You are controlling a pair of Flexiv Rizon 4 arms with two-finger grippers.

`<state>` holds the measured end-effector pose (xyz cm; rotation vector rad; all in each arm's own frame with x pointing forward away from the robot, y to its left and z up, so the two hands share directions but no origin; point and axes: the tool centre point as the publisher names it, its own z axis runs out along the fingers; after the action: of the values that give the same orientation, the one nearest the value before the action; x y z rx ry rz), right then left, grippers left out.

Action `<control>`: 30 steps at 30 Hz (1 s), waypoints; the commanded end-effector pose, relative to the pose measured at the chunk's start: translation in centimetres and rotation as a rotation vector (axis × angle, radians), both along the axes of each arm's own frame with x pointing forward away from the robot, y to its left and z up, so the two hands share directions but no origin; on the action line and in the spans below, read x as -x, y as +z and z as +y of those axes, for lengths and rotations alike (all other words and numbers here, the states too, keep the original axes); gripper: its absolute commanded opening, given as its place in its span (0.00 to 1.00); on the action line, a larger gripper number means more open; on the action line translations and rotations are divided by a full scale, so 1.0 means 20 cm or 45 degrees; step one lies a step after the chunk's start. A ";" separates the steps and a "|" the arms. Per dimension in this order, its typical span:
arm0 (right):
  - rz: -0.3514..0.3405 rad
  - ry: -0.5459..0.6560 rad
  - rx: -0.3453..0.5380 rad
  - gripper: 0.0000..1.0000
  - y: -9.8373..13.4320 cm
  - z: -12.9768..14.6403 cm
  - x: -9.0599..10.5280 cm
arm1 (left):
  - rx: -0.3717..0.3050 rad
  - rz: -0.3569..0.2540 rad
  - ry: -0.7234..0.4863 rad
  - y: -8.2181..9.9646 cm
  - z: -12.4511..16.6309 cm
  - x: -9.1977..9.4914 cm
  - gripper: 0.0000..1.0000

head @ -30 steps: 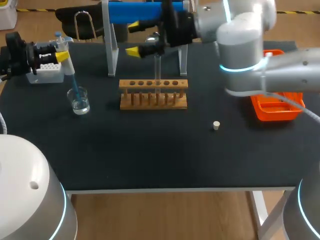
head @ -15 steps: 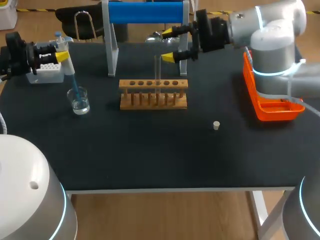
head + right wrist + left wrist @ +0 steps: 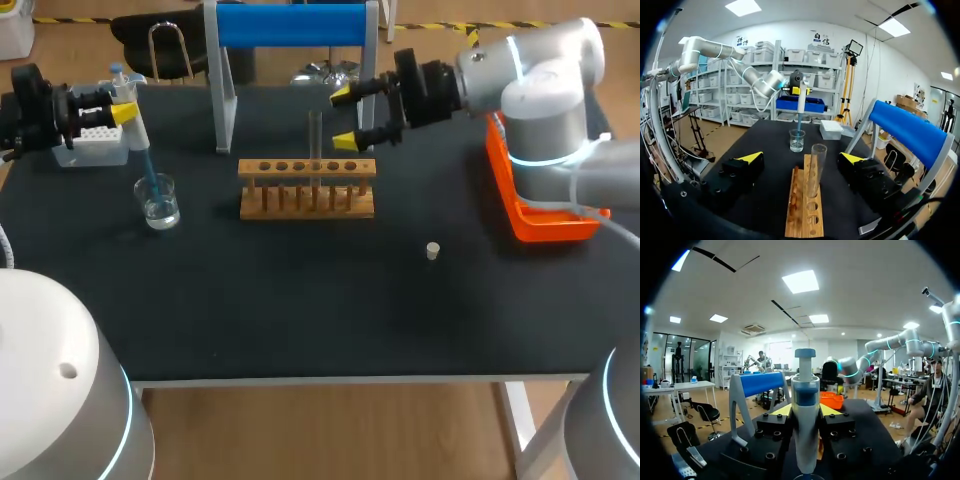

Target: Invert the test tube, pick up the pipette, mount the tip to pipette, aspirate from beaker and dispense into the tube, eject the tip, return the pipette, and cap with the stopper.

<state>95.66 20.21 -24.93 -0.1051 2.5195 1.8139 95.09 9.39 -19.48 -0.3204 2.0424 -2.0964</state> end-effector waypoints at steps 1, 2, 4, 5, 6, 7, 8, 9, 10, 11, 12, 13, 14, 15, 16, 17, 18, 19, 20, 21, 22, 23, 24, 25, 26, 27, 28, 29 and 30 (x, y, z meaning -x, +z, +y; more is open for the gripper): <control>0.010 0.009 0.008 1.00 -0.07 0.04 -0.03 | 0.000 0.001 -0.005 0.00 0.00 0.00 0.00; 0.015 0.008 0.012 1.00 -0.09 0.04 -0.03 | 0.000 0.001 -0.005 0.00 0.00 0.00 0.00; 0.021 -0.003 0.039 1.00 -0.11 0.05 -0.04 | 0.000 0.001 -0.005 0.00 0.00 0.00 0.00; 0.018 -0.006 0.046 1.00 -0.12 0.06 -0.04 | 0.000 0.001 -0.005 0.00 0.00 0.00 0.00; 0.019 -0.006 0.047 1.00 -0.13 0.06 -0.04 | 0.000 0.001 -0.005 0.00 0.00 0.00 0.00; 0.025 -0.009 0.051 1.00 -0.14 0.07 -0.04 | 0.000 0.001 -0.005 0.00 0.00 0.00 0.00; 0.024 -0.016 0.066 1.00 -0.15 0.07 -0.04 | 0.000 0.001 -0.005 0.00 0.00 0.00 0.00; 0.022 -0.017 0.076 1.00 -0.16 0.08 -0.04 | 0.000 0.001 -0.005 0.00 0.00 0.00 0.00; 0.018 -0.021 0.089 1.00 -0.17 0.08 -0.04 | 0.000 0.001 -0.005 0.00 0.00 0.00 0.00; 0.017 -0.022 0.093 1.00 -0.17 0.09 -0.04 | 0.000 0.001 -0.005 0.00 0.00 0.00 0.00; 0.018 -0.023 0.099 1.00 -0.18 0.10 -0.04 | 0.000 0.001 -0.005 0.00 0.00 0.00 0.00; 0.010 -0.027 0.116 1.00 -0.18 0.10 -0.04 | 0.000 0.001 -0.005 0.00 0.00 0.00 0.00; 0.005 -0.032 0.128 1.00 -0.19 0.11 -0.03 | 0.000 0.001 -0.005 0.00 0.00 0.00 0.00; 0.000 -0.035 0.138 1.00 -0.19 0.12 -0.03 | 0.000 0.001 -0.005 0.00 0.00 0.00 0.00; -0.009 -0.043 0.153 1.00 -0.19 0.13 -0.03 | 0.000 0.001 -0.005 0.00 0.00 0.00 0.00; -0.014 -0.052 0.161 1.00 -0.19 0.14 -0.03 | 0.000 0.001 -0.005 0.00 0.00 0.00 0.00; -0.013 -0.056 0.160 1.00 -0.19 0.15 -0.03 | 0.000 0.001 -0.005 0.00 0.00 0.00 0.00; -0.016 -0.060 0.168 1.00 -0.19 0.16 -0.03 | 0.000 0.001 -0.005 0.00 0.00 0.00 0.00; -0.026 -0.063 0.191 1.00 -0.19 0.16 -0.03 | 0.000 0.001 -0.005 0.00 0.00 0.00 0.00; -0.031 -0.065 0.204 1.00 -0.20 0.17 -0.03 | 0.000 0.001 -0.005 0.00 0.00 0.00 0.00; -0.030 -0.064 0.203 1.00 -0.20 0.18 -0.03 | 0.000 0.001 -0.005 0.00 0.00 0.00 0.00; -0.029 -0.062 0.212 1.00 -0.20 0.19 -0.03 | 0.000 0.001 -0.005 0.00 0.00 0.00 0.00; -0.036 -0.065 0.231 1.00 -0.20 0.20 -0.02 | 0.000 0.001 -0.005 0.00 0.00 0.00 0.00; -0.037 -0.063 0.235 1.00 -0.20 0.21 -0.02 | 0.000 0.001 -0.005 0.00 0.00 0.00 0.00; -0.038 -0.060 0.244 1.00 -0.21 0.21 -0.02 | 0.000 0.001 -0.005 0.00 0.00 0.00 0.00; -0.045 -0.061 0.261 1.00 -0.21 0.22 -0.02 | 0.000 0.001 -0.005 0.00 0.00 0.00 0.00; -0.048 -0.062 0.269 1.00 -0.21 0.23 -0.02 | 0.000 0.001 -0.005 0.00 0.00 0.00 0.00; -0.047 -0.063 0.269 1.00 -0.21 0.23 -0.02 | 0.000 0.001 -0.005 0.00 0.00 0.00 0.00; -0.049 -0.067 0.276 1.00 -0.21 0.23 -0.02 | 0.000 0.001 -0.005 0.00 0.00 0.00 0.00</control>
<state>95.96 24.51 -29.28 -0.0821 2.6445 1.5233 95.09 9.39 -19.48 -0.3205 2.0424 -2.0964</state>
